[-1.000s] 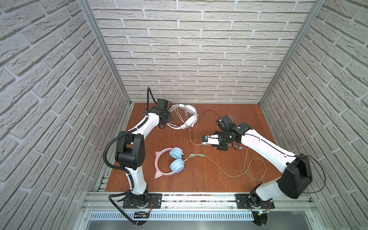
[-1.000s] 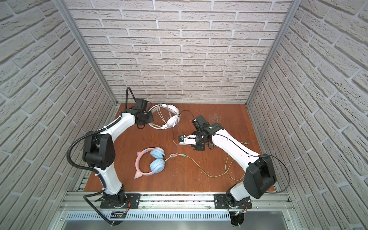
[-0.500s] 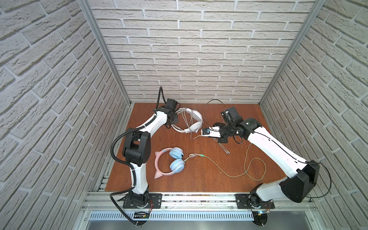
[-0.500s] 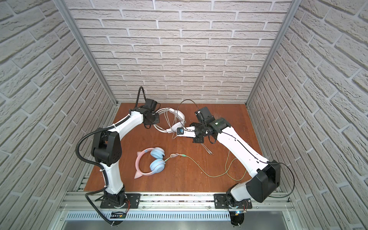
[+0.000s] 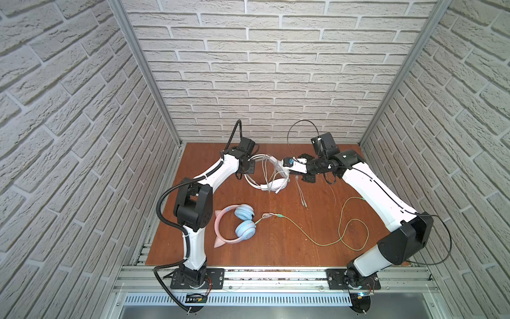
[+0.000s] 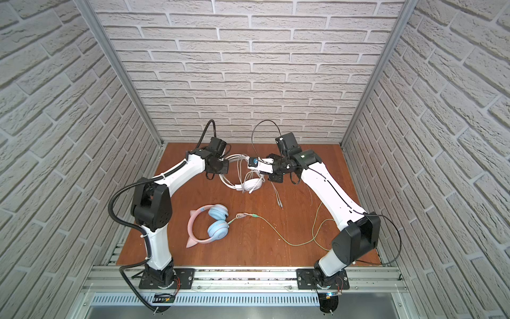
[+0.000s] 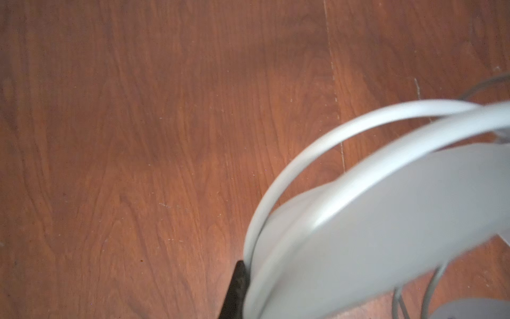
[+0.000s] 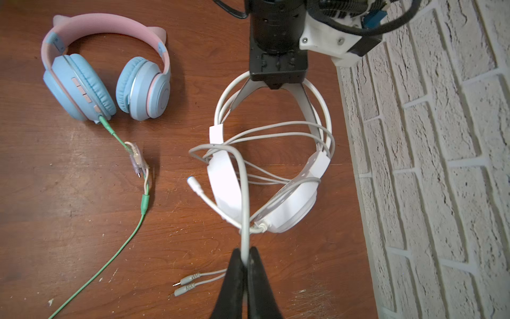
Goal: Wrap the headphones
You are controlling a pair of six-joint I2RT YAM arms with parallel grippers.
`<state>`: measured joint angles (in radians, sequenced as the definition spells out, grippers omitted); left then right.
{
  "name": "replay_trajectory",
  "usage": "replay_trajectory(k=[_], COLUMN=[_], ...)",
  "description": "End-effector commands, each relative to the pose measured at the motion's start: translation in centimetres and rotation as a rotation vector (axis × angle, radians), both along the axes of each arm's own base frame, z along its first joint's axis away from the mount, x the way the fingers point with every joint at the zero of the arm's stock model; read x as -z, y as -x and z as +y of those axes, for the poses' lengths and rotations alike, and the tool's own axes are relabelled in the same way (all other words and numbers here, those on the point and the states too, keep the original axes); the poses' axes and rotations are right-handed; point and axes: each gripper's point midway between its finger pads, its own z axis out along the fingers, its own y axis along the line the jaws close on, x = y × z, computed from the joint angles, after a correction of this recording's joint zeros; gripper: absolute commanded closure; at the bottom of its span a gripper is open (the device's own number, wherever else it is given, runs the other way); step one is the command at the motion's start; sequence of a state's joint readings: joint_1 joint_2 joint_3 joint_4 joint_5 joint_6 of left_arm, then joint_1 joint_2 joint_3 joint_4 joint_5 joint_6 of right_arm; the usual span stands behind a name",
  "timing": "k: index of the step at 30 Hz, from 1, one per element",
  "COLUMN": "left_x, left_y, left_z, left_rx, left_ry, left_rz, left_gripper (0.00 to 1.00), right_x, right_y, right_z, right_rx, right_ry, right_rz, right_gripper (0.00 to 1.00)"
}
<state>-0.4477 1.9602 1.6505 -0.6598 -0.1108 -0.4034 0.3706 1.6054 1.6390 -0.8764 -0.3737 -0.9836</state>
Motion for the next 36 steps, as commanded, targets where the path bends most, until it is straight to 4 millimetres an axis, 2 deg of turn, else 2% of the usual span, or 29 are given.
replay_trajectory(k=[1,8,15,21,27,36], left_x=[-1.6,-2.2,-3.4,-4.6,-5.4,-6.1], left_y=[-0.3,1.2,2.6,3.1,3.7,4.5], left_z=[-2.7,-4.8,-6.2,-6.5,-6.6,-7.2], left_rx=[0.098,0.222,0.304,0.331,0.35,0.378], left_ry=[0.054,0.055,0.095,0.129,0.148,0.198], left_rz=[-0.04,-0.045,-0.072,-0.102,-0.112,-0.115], left_gripper=[1.0,1.0,1.0,1.0,1.0,1.0], right_x=[-0.8,0.3,3.5,6.4,7.5,9.0], right_y=[-2.4,-5.6,-8.5,-9.5,-11.4,-13.2], right_z=[-0.4,-1.3,-2.4,-3.0,-4.8,-8.2], right_rx=[0.088,0.204,0.329,0.419,0.575,0.759], right_ry=[-0.034,-0.043,-0.057,-0.076,-0.18,-0.239], right_rz=[0.0,0.074,0.158,0.253,0.308,0.315], right_gripper=[0.95,0.95,0.95,0.95,0.95,0.95])
